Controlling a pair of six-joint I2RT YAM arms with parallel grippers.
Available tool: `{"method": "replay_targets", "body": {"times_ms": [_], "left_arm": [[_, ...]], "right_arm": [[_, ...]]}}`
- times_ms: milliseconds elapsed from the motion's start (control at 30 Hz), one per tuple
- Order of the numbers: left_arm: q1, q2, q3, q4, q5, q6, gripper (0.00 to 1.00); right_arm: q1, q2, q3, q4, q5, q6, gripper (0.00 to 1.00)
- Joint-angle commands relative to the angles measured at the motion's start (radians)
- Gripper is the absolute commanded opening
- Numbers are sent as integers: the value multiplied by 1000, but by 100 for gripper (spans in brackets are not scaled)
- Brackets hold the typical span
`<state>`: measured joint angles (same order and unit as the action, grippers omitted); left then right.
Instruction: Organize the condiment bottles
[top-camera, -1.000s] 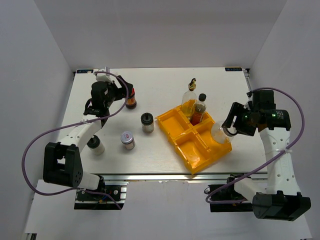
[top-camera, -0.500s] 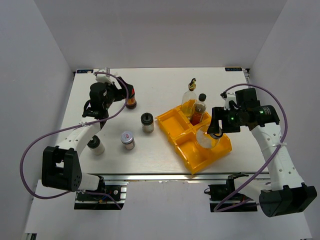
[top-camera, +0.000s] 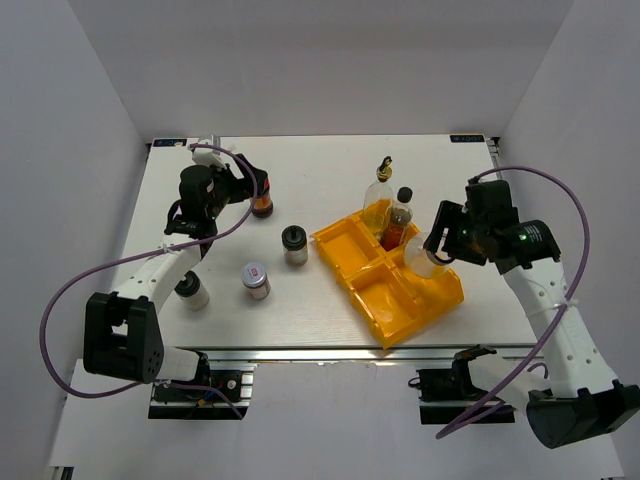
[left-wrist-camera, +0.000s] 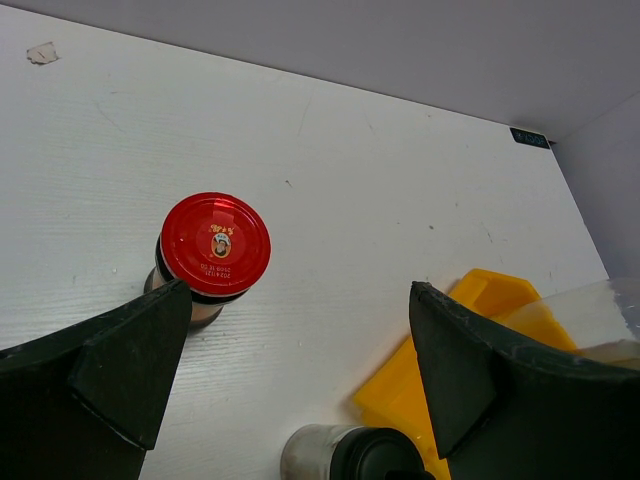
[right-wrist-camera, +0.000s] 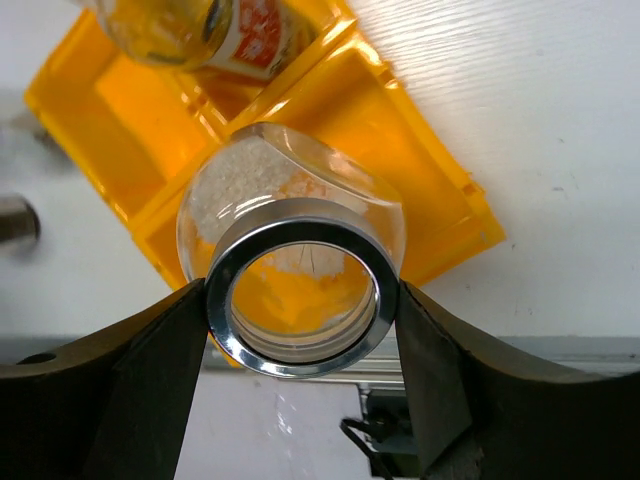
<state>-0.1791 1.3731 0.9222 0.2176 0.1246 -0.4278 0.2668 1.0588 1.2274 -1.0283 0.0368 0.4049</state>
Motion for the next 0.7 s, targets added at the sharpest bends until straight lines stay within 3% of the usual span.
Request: {"method": "replay_targets", "body": {"times_ms": [0,367,667], "left_arm": [[4,-22,4,5,18,-5,98],[3,-19,-2,-1,20,-15,98],[3,-35,-5,-14,15,-19,98]], "right_arm": [[46,-39,12,50,237,230,0],[267,62,52,-41,465,434,0],[287,55,-49,-12,521,485,0]]}}
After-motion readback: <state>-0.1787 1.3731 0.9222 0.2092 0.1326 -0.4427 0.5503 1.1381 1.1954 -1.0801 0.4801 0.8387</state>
